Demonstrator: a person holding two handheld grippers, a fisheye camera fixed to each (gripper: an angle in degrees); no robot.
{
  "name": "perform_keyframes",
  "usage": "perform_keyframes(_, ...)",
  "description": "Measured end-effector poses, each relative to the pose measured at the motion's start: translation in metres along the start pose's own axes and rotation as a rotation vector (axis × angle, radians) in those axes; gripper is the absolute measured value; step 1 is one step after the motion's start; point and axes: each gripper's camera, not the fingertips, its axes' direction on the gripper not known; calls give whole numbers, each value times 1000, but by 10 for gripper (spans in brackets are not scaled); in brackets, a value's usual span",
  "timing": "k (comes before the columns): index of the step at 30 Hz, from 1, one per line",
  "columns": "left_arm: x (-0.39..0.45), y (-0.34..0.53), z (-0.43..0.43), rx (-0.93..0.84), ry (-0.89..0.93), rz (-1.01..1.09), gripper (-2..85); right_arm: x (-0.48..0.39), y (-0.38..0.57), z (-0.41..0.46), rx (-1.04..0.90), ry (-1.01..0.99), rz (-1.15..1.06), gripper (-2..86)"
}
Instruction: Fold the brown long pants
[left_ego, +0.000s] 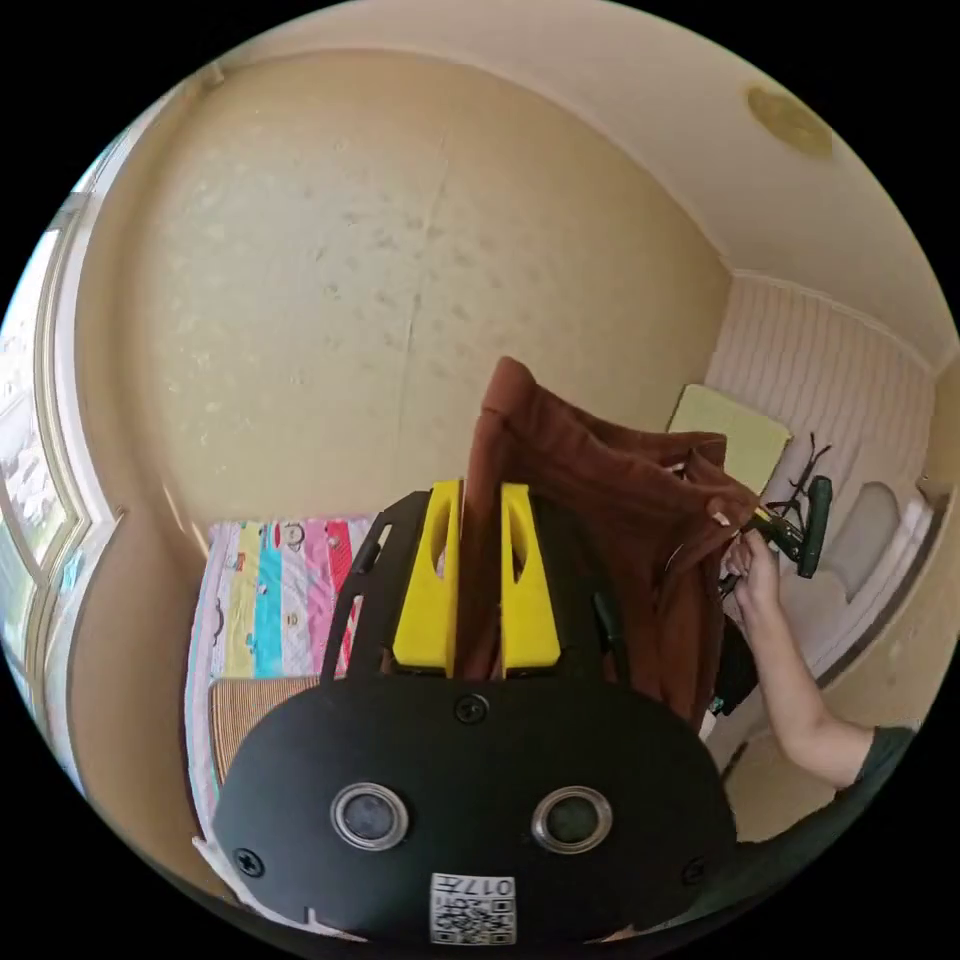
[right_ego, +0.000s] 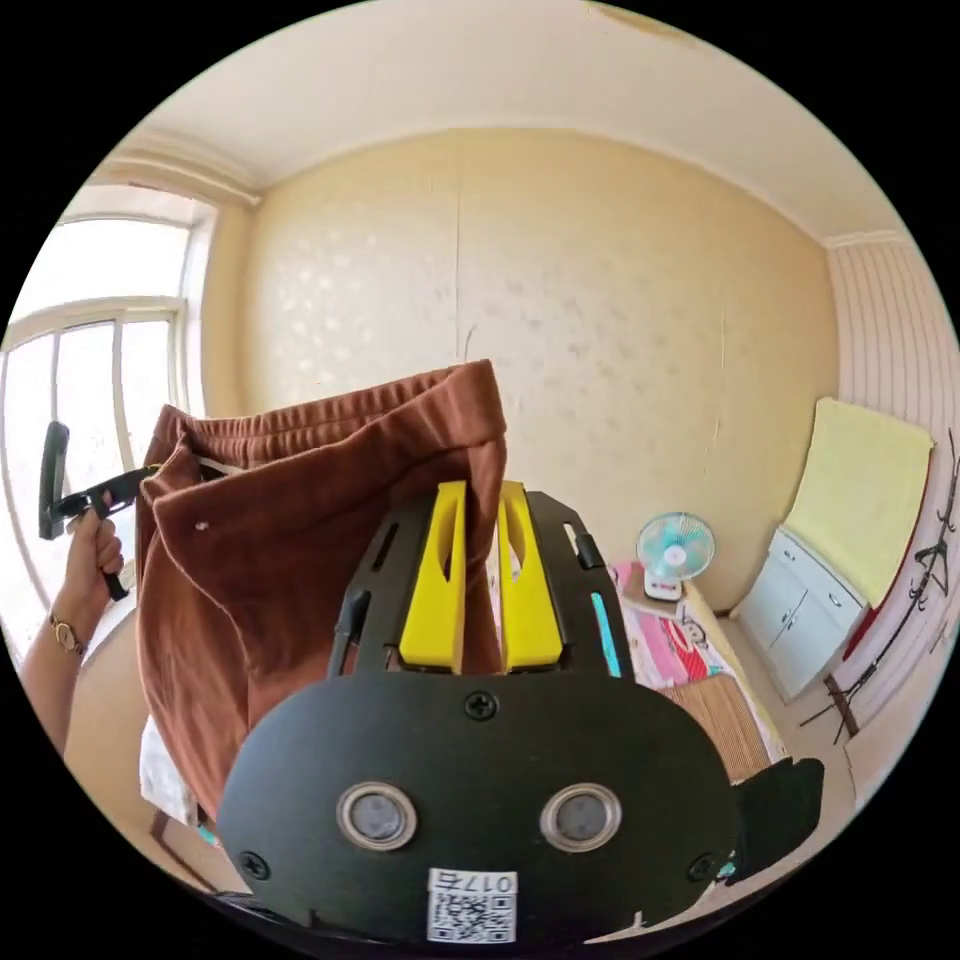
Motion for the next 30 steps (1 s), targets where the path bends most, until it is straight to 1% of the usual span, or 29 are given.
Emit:
perform_keyframes(1,-20,11,10,-22,2,-39,62,9,14,52,-175,45,53,59)
perform_keyframes(2,-58,38,29,-62,17,-92,58,14,29,70,-222,46,83,60)
perform_keyframes(3,-93,75,52,-127,27,-115,52,20,70,95,-257,-13,98,60)
perform_keyframes(4,-110,95,66,-183,23,-116,51,25,120,118,-280,-77,97,58)
perform_keyframes(5,-143,141,97,-335,-4,-118,49,28,150,131,-309,-93,94,56)
perform_keyframes(6,-173,195,128,-517,-44,-100,49,33,215,160,-420,-95,96,51)
perform_keyframes(7,-183,224,141,-607,-59,-72,49,38,288,190,-570,-88,107,47)
perform_keyframes(8,-201,286,164,-804,-97,13,48,41,328,203,-646,-86,112,45)
perform_keyframes(9,-215,350,177,-977,-140,85,47,46,411,220,-794,-81,124,37)
perform_keyframes(10,-221,381,179,-1049,-146,114,46,52,495,225,-950,-66,145,28)
perform_keyframes(11,-232,437,178,-1174,-105,154,45,55,535,223,-1022,-57,158,23)
perform_keyframes(12,-242,485,170,-1276,-45,168,44,61,606,211,-1151,-45,176,16)
perform_keyframes(13,-246,506,164,-1314,-24,168,44,67,664,188,-1241,-34,190,11)
perform_keyframes(14,-256,539,151,-1366,7,154,45,71,689,174,-1275,-29,197,10)
perform_keyframes(16,-271,572,131,-1399,48,96,48,94,760,113,-1385,24,264,6)
perform_keyframes(17,-280,587,118,-1400,98,34,53,102,772,98,-1404,39,299,5)
perform_keyframes(18,-288,598,105,-1389,137,-29,61,121,790,69,-1423,54,388,5)
perform_keyframes(19,-291,603,98,-1378,149,-52,68,140,803,40,-1422,63,492,4)
perform_keyframes(20,-295,611,82,-1354,152,-76,76,150,808,26,-1418,69,543,4)
perform_keyframes(22,-297,622,56,-1320,111,-80,84,182,822,-22,-1400,85,711,4)
perform_keyframes(25,-291,643,6,-1266,83,-98,93,204,831,-68,-1399,112,811,4)
perform_keyframes(30,-288,693,-95,-1263,150,-220,92,215,840,-111,-1422,147,852,4)
